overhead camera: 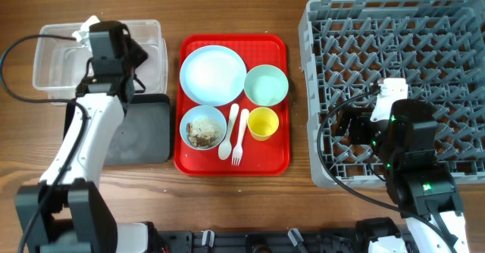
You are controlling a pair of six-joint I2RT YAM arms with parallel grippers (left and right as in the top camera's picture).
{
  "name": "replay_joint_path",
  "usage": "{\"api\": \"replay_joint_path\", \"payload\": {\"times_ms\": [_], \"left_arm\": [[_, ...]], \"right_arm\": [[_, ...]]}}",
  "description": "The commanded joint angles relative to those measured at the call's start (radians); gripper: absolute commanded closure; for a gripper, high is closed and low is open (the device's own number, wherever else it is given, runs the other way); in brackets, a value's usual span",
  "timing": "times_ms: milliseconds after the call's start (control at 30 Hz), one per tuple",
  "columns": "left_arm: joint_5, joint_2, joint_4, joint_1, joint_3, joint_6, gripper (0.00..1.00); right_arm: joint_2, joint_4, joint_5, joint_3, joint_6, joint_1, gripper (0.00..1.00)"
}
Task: Sort waste into correct bins and load items into the dishwasher rack
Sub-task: 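Carry the wrapper and tissue left and drop them into the clear bin, then grasp the light-blue bowl of rice with the left gripper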
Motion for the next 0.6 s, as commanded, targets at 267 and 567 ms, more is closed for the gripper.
{"api": "replay_joint_path", "payload": {"times_ms": [267, 567], "left_arm": [[0.011, -0.173, -0.247, -0.097, 0.021, 0.058, 0.44], [0.039, -0.111, -0.516, -0.567, 0.02, 0.04, 0.24]], "right_arm": [[0.001, 0.002, 0.013, 0.019, 0.002, -0.002, 0.0], [0.001, 0.0, 0.013, 0.019, 0.003, -0.001, 0.0]]}}
